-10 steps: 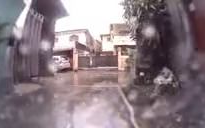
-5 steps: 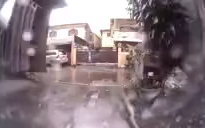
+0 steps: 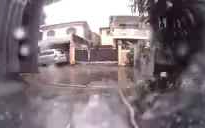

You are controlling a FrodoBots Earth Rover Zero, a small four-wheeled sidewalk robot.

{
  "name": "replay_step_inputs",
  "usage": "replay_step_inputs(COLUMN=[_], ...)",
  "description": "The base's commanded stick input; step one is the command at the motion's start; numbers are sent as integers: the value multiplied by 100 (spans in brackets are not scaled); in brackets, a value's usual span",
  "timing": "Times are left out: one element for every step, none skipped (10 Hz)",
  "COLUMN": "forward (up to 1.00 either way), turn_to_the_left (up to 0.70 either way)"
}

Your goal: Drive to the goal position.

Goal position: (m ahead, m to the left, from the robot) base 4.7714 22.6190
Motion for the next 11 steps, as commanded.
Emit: replay_step_inputs(forward=[70,70,70,70,70,70,70,70,70,70,70], turn_to_the_left=[0,0,0,0,0,0,0,0,0,0,0])
